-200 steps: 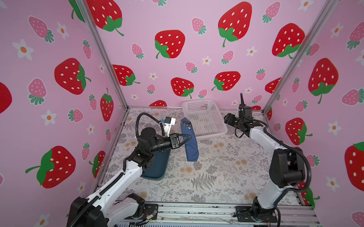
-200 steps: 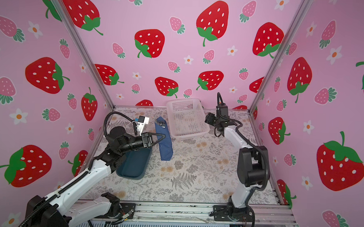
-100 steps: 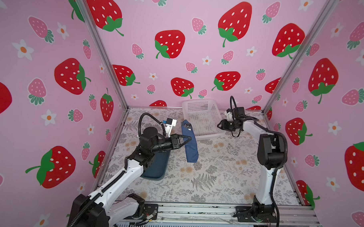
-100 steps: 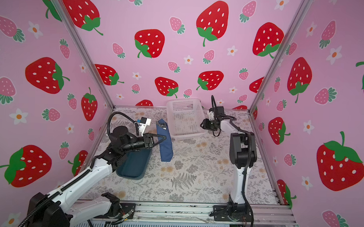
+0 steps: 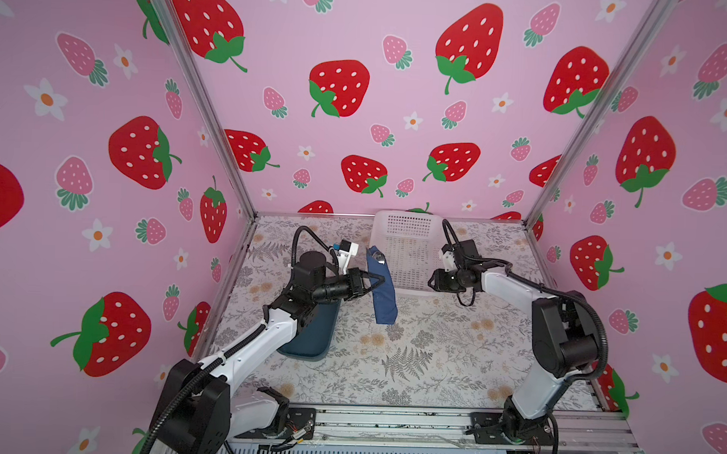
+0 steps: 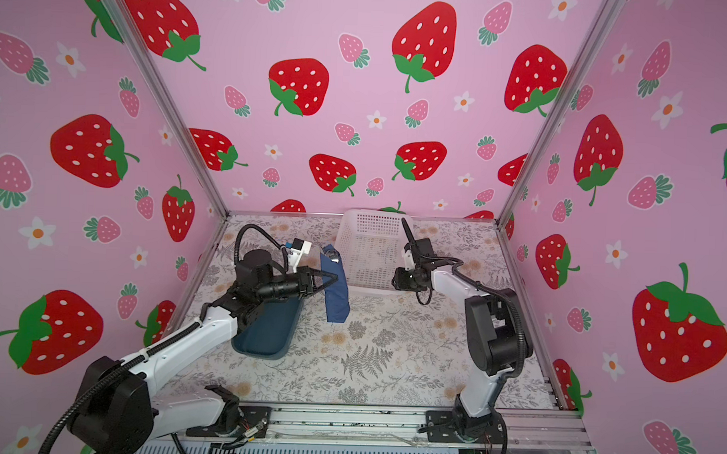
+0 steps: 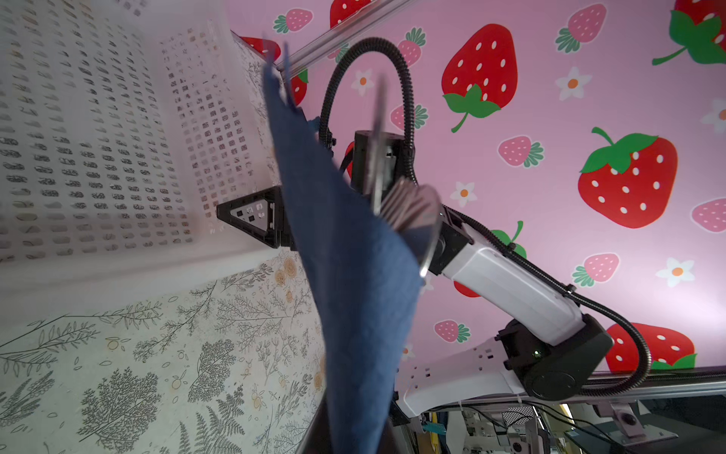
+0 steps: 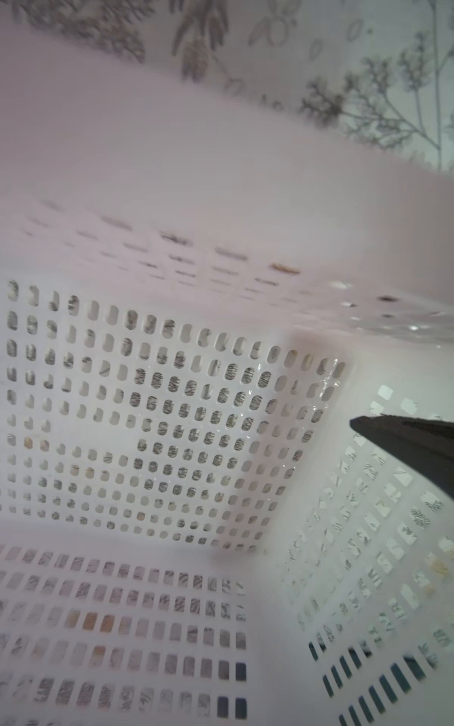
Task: Place the utensils on the paper napkin and roll it up
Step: 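Release and withdraw the right gripper while the left gripper lifts the bundle, then carry the bundle with the left gripper and lower it into the white basket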
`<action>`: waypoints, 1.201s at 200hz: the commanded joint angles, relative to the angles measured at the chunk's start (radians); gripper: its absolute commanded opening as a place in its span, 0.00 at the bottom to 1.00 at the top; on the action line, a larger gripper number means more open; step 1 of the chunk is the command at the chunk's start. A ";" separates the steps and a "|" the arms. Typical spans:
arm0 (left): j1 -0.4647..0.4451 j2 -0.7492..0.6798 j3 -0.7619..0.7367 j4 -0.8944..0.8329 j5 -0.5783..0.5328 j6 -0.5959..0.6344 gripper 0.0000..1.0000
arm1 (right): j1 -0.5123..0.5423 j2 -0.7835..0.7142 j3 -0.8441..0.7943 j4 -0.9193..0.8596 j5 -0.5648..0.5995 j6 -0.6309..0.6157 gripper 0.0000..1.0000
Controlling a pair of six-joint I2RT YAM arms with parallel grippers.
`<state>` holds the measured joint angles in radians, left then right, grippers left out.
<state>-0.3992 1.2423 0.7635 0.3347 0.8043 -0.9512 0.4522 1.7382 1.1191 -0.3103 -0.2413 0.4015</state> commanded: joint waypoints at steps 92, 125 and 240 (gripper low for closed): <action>0.002 0.192 0.160 0.006 0.074 0.006 0.07 | 0.186 -0.332 -0.285 0.057 0.010 0.217 0.57; -0.003 0.337 0.286 -0.093 0.115 0.077 0.07 | 0.172 -0.384 -0.287 0.060 0.061 0.226 0.62; -0.088 0.891 0.882 -0.569 0.054 0.309 0.01 | 0.085 -0.601 -0.458 0.231 0.079 0.353 0.70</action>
<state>-0.4683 2.0735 1.5204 -0.1268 0.8555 -0.7063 0.5446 1.1534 0.6792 -0.1181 -0.1413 0.7334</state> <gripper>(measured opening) 0.098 0.697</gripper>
